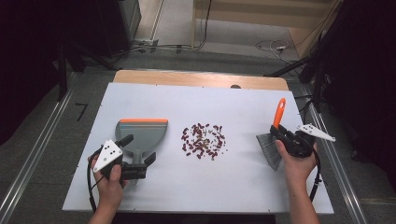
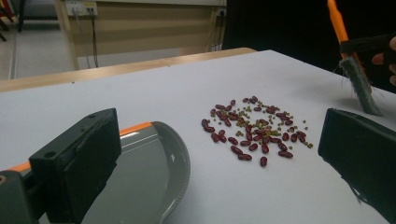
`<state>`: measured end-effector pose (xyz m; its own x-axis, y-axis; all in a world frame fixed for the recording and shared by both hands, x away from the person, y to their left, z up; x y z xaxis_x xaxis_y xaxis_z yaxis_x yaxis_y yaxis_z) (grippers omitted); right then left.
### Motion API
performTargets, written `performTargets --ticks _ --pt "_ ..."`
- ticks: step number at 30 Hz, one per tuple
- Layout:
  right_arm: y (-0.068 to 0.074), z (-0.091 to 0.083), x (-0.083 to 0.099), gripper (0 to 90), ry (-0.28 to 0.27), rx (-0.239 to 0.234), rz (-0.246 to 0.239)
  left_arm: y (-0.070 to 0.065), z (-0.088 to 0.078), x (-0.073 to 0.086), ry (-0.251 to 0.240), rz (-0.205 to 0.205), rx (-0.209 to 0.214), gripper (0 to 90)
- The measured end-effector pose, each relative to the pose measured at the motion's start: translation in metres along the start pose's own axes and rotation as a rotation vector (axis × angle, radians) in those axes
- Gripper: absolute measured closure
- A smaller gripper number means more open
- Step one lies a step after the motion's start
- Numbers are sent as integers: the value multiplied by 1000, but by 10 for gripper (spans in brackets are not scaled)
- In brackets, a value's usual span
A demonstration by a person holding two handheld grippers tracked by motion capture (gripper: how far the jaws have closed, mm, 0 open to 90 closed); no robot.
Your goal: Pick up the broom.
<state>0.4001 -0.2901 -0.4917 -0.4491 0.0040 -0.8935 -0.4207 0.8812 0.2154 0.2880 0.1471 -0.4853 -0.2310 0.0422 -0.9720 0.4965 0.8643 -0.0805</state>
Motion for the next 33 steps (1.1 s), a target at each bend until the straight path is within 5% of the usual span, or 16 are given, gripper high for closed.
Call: performTargets --ticks 10,33 --pt "5 -12 -15 690 -95 -14 7 -12 3 -4 2 39 15 0" --pt "71 -11 -34 692 -132 -106 -49 -35 19 -13 -10 28 81 0"
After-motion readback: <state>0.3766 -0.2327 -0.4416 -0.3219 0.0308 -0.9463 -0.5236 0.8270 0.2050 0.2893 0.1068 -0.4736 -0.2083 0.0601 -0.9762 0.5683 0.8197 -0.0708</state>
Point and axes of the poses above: each handheld gripper's, and its own axes: z roughly forward along the jaws, x roughly out of its underside, y roughly to its left, the point moved 9 cm from there along z, roughly forward along the jaws, and after that the axes turned 3 degrees about -x, right-handed, at the moved point
